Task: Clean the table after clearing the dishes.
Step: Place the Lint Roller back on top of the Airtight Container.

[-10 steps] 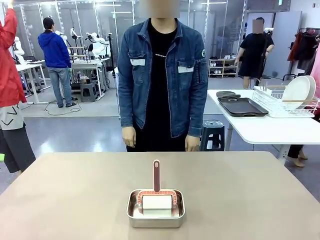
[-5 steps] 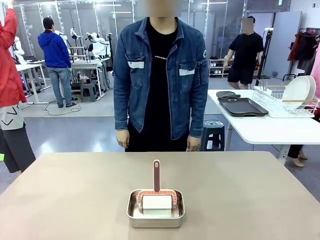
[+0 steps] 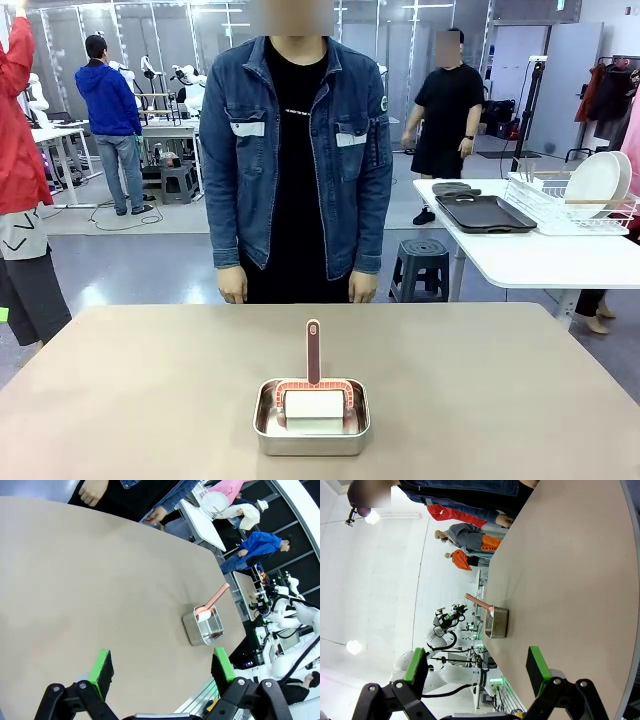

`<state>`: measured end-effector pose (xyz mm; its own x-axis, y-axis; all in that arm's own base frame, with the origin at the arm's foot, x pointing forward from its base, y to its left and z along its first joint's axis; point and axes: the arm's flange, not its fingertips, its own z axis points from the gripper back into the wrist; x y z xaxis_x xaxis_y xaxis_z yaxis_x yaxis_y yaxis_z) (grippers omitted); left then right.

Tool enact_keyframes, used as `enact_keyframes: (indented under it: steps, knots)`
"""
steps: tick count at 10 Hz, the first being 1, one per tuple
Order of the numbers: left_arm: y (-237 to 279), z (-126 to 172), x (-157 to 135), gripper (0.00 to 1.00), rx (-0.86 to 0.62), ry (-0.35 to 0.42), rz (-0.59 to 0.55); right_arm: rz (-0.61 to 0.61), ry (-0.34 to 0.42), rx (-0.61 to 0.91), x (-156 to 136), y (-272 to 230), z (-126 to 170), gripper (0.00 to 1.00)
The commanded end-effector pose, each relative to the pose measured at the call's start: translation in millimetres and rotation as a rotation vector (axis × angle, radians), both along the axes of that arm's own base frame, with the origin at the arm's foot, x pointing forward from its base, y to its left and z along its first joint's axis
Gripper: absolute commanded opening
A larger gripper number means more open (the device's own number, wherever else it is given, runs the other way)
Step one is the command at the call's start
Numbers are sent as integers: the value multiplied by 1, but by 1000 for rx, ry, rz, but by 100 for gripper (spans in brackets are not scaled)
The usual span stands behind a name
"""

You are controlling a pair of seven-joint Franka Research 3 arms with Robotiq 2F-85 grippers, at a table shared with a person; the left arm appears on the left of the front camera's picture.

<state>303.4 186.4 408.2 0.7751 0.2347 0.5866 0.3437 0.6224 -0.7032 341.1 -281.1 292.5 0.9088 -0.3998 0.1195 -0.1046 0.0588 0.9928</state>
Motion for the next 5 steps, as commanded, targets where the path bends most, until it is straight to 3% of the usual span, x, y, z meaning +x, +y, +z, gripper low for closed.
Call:
enact_keyframes:
  steps: [1,5]
  knots:
    - [2,-1,-1,100,2,7,10,3,8,-9,-2,1,3,100]
    - [2,-1,-1,100,2,7,10,3,8,-9,-2,1,3,100]
